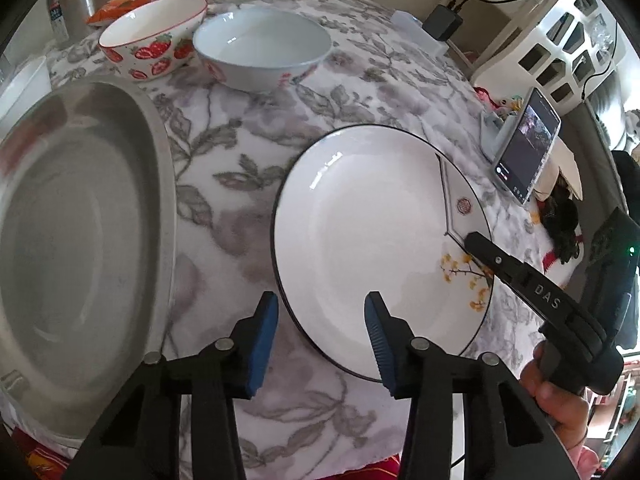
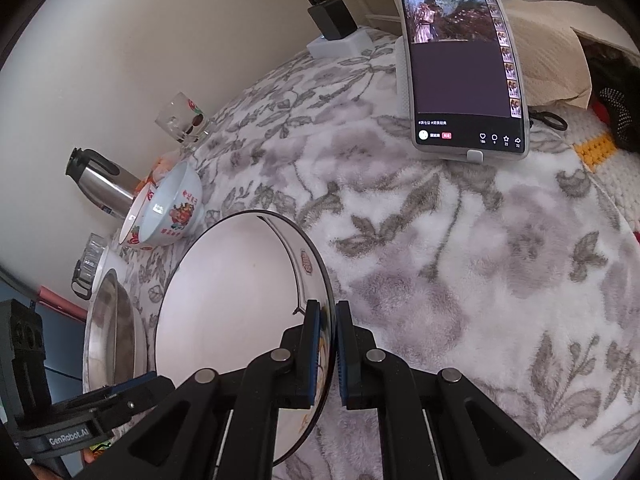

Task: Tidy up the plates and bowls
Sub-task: 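Grasp the plate rim with the left tool while the right tool holds it, then lift the white plate with both tools toward the steel basin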

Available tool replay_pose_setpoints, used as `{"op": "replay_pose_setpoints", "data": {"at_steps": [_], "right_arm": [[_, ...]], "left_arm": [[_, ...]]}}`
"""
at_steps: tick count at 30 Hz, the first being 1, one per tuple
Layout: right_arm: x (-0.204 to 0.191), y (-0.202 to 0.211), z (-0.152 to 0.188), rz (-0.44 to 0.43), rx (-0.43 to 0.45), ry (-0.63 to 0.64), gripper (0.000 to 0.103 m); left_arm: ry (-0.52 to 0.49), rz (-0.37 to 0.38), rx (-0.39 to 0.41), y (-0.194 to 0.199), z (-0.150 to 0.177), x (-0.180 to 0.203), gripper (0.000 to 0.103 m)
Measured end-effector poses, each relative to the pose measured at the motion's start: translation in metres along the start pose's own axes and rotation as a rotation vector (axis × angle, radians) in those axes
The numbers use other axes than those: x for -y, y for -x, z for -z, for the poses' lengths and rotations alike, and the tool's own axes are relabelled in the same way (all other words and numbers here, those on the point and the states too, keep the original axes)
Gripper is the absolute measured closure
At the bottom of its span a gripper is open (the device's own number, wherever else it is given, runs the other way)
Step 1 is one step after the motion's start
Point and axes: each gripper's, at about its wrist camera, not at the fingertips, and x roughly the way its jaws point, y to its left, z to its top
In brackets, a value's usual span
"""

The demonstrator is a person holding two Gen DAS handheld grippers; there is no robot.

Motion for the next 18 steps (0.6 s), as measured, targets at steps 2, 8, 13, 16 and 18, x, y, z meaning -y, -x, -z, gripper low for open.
{"op": "replay_pose_setpoints", "data": {"at_steps": [2, 8, 13, 16, 18], "right_arm": [[0.0, 0.0, 0.0, 0.002, 0.0, 0.003, 0.095], [0.0, 0.0, 0.0, -0.003, 0.0, -0.001, 0.095], [0.001, 0.0, 0.0, -0.004, 0.001, -0.003, 0.095], [0.001, -0.001, 0.0, -0.004, 0.002, -0.004, 0.095], [0.0, -0.001, 0.0, -0.001, 0.002, -0.004, 0.095]], "left_arm": [[-0.008, -0.003, -0.009, -0.004, 0.0, 0.002, 0.057], [0.006, 0.012, -0.034, -0.014, 0.0, -0.001, 0.065], [0.026, 0.003, -0.03, -0.019, -0.006, -0.004, 0.071], [0.032, -0.004, -0.023, -0.022, -0.01, -0.006, 0.074], [0.025, -0.016, -0.018, -0.024, -0.011, -0.006, 0.074]]}}
